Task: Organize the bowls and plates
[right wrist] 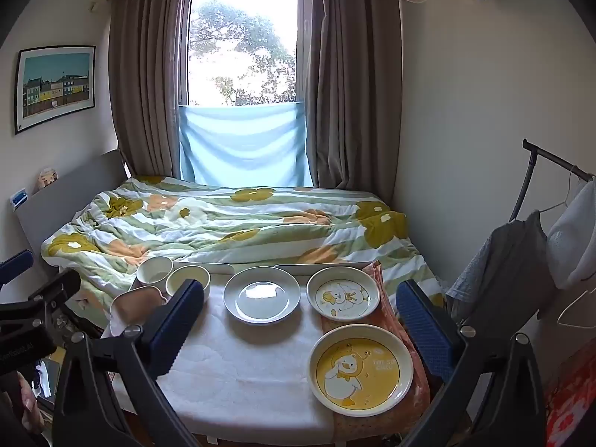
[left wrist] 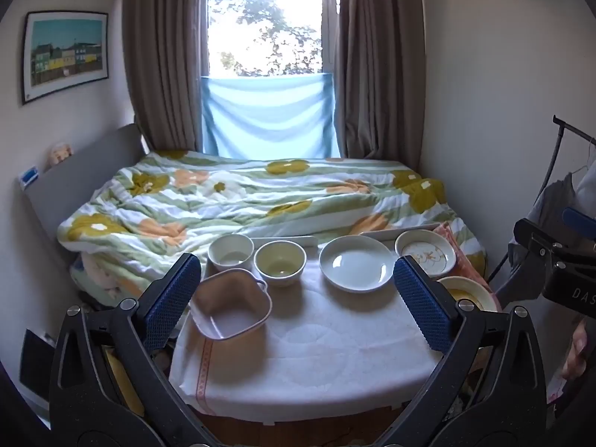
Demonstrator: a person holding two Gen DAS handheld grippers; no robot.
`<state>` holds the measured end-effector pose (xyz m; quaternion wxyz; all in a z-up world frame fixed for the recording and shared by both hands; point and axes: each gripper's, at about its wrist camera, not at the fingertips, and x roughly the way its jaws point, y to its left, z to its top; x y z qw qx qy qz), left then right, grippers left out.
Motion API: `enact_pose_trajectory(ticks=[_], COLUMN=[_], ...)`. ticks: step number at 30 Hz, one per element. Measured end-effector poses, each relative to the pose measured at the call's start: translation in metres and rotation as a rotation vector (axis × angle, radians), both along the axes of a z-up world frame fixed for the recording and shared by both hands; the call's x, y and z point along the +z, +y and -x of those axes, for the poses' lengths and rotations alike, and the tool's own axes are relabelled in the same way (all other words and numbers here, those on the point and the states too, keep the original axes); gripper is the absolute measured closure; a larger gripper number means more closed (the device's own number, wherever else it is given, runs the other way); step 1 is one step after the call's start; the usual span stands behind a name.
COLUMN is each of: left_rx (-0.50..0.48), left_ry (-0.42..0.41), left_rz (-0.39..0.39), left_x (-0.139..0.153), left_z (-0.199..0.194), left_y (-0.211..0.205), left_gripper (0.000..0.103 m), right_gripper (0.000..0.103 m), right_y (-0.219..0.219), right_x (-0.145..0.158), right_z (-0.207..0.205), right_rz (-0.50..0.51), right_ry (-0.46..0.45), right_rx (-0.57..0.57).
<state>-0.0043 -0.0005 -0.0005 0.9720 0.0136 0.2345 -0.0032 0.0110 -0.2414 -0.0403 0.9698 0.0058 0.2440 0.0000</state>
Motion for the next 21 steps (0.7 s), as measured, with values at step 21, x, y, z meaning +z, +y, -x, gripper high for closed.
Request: enact_pose_trajectory(ticks=[21], left_rx=[-0.001], left_ry=[0.024], left_rz=[-0.024], left_x=[-0.005], left_z=[-0.016], left_y=[-0.004], left_gripper=[0.0], right_gripper=[0.0], right_y=[0.002], right_x=[-0.005], right_z=[-0.009], right_rz=[0.002], right_ry=[0.009], right_rx=[-0.013])
